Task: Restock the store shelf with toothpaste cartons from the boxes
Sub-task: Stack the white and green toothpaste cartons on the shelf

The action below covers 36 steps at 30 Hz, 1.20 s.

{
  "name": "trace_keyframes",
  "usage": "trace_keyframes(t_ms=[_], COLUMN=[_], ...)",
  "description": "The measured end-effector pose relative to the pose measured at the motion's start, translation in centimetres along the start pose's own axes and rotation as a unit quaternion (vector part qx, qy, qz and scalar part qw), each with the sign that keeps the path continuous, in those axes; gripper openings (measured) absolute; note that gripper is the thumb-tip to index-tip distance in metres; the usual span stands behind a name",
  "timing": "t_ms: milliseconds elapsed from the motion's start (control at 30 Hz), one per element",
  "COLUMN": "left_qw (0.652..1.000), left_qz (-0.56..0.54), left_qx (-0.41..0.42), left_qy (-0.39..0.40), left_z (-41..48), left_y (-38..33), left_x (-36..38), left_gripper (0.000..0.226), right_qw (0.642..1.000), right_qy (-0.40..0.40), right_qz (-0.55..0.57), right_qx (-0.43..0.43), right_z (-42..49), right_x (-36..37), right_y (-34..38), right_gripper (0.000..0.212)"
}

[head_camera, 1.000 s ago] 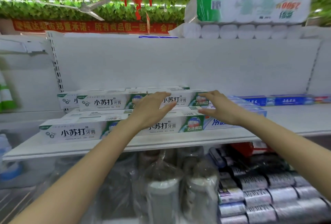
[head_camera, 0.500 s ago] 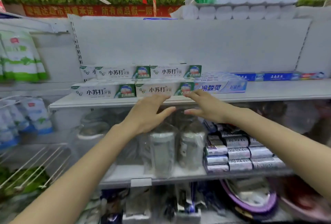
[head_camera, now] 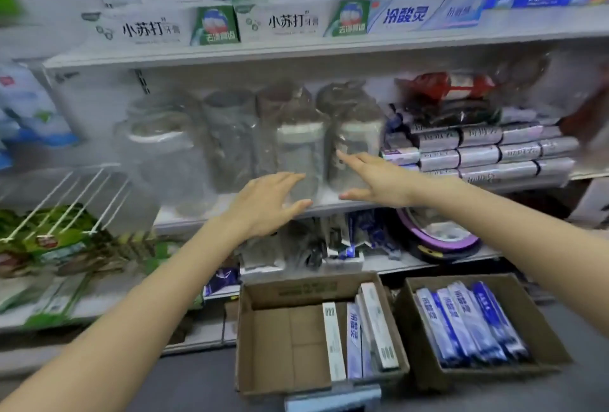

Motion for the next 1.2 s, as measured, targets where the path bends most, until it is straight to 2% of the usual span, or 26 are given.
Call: trace_keyframes(t_ms=[133,267,400,500,567,633,700,800,900,1000,1133,1200], left_qw=[0.995,0.973,0.94,0.909,0.87,0.812,0.769,0.714,0.677,0.662,0.657,0.66], left_qz=[-0.038,-0.084,-0.146,-0.213,-0.28,-0.343,-0.382,-0.419,-0.441,-0.455,-0.465,-0.468], left_qx=[-0.004,-0.053,-0.118,-0.198,-0.284,-0.365,-0.419,-0.483,-0.517,-0.527,-0.529,-0.522], left_qy=[0.088,0.208,0.285,0.299,0.291,0.301,0.296,0.285,0.283,0.278,0.269,0.27], left_z=[-2.3,-4.7,-7.3,-9.9,-11.9,-14.1,-15.9,-16.4,-16.0,-15.6,-14.5,-13.8], left_y=[2.6,5.8,8.1,8.8,8.6,7.8,7.0,5.6,4.1,2.8,1.7,1.3], left_x=[6.7,14.3,21.6,27.2,31.0,34.6,38.0,42.5,46.1,49.3,52.4,53.5], left_gripper=[0.065,0.065,0.064,0.055,0.049,0.044,0.04,0.041,0.043,0.041,0.025,0.028], right_qw=[0.994,0.976,0.944,0.895,0.853,0.813,0.788,0.766,0.783,0.789,0.812,0.837], right_qy=[0.07,0.121,0.156,0.146,0.117,0.069,0.017,-0.027,-0.051,-0.08,-0.057,-0.04], right_qz=[0.069,0.133,0.195,0.279,0.316,0.327,0.332,0.344,0.328,0.316,0.233,0.176], right_qx=[0.051,0.119,0.217,0.316,0.399,0.477,0.519,0.542,0.526,0.52,0.533,0.517], right_z=[0.3,0.0,-2.2,-4.8,-6.9,-9.1,-10.9,-12.0,-11.5,-10.4,-9.5,-9.5], right_x=[6.9,16.6,26.1,32.7,37.3,40.8,43.8,46.5,48.1,49.0,50.0,50.1], right_y=[-0.6,-2.4,-4.7,-6.3,-7.4,-8.0,-8.7,-10.0,-10.3,-10.0,-9.8,-9.5], right_gripper=[0.087,0.086,0.089,0.09,0.084,0.084,0.082,0.068,0.062,0.059,0.063,0.064])
Point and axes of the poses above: each hand's wrist, its own z-axis towards the middle knuckle, its own x-axis out of the palm, y = z × x, the point moved 1 cm from there along z, towards the middle knuckle, and after that the axes turned 8 degrees about -y, right-handed, at the moved point
